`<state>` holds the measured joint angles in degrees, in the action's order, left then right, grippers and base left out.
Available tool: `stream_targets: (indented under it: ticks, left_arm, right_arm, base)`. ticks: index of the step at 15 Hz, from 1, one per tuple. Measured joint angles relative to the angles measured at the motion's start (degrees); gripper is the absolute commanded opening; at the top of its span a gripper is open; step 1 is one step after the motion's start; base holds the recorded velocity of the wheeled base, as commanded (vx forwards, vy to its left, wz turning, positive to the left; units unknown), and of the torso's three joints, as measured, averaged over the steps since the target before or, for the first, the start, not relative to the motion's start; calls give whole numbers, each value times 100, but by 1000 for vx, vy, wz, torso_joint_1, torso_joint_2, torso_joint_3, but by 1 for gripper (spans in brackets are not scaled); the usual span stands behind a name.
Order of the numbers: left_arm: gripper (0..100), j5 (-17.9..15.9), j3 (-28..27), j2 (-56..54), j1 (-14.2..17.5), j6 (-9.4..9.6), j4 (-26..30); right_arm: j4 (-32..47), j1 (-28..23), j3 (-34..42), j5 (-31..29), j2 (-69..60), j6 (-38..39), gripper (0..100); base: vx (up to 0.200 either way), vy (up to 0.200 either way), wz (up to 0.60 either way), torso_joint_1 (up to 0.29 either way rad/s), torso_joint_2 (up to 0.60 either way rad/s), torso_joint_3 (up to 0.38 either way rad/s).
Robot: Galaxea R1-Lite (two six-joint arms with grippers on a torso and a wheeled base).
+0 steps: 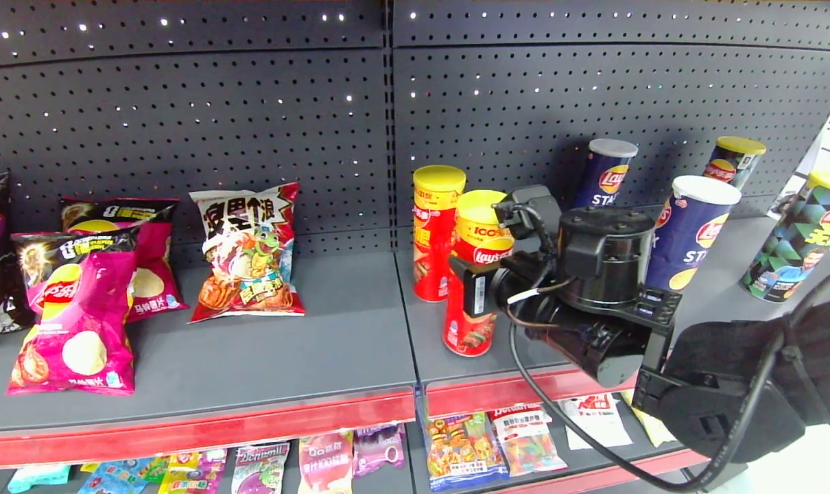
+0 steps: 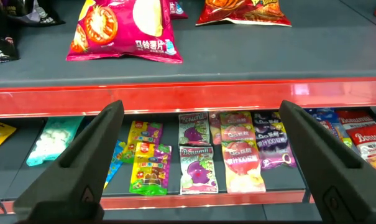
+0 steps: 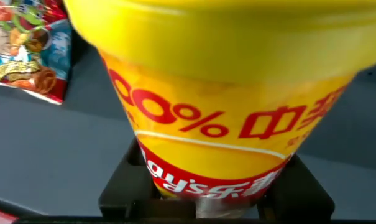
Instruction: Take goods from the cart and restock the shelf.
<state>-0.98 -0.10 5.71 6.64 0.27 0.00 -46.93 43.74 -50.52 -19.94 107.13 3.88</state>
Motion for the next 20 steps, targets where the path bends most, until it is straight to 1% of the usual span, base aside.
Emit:
stream_targets:
  ticks: [2,5,16,20]
  left_arm:
    - [100,0,0,0,0,0,2]
    - [100,0,0,0,-1,0,0]
    - [100,0,0,0,0,0,0]
    - [100,0,0,0,0,0,0]
  right_arm:
    - [-11,110,-15,-107,-16,-2,0]
    - [-17,245,-110,-471,41,-13,0]
    - [-57,584,-212,-1048,227,20,0]
    - [-59,639,-215,-1107,274,30,0]
  base:
    - [0,0,0,0,0,0]
    - [0,0,0,0,0,0]
    - [0,0,0,0,0,0]
    - [0,0,0,0,0,0]
